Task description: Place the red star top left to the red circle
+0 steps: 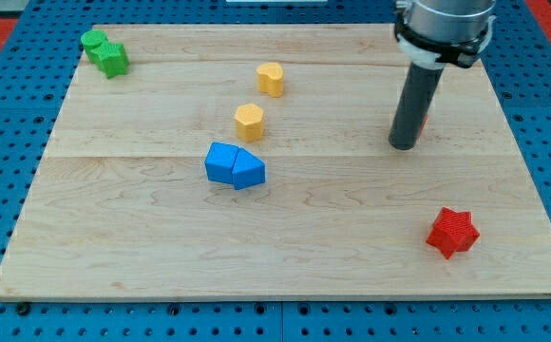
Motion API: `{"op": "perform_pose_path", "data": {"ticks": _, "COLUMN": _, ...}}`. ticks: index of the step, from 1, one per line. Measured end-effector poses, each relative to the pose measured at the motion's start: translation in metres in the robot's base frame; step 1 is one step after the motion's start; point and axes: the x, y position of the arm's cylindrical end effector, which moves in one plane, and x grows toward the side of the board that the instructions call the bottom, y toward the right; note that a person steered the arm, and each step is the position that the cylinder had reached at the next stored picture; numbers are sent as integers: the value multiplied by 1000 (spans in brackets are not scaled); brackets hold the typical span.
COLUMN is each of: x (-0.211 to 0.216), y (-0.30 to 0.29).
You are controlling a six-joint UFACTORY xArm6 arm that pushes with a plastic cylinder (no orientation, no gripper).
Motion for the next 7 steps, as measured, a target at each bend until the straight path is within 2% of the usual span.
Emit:
{"op": "perform_pose_path", "data": {"ticks": 1, "x": 50, "y": 37}}
{"op": "perform_pose_path", "data": {"ticks": 2, "x": 118, "y": 119}}
{"op": "perform_pose_path", "data": {"ticks": 3, "x": 170, "y": 101}}
{"op": "perform_pose_path", "data": {"ticks": 4, "x": 157, "y": 45}}
{"op": "perform_pose_path", "data": {"ticks": 5, "x": 112, "y": 17}}
{"op": "perform_pose_path", "data": {"ticks": 6, "x": 104, "y": 3}}
{"op": "perform_pose_path", "data": {"ticks": 7, "x": 115, "y": -15}}
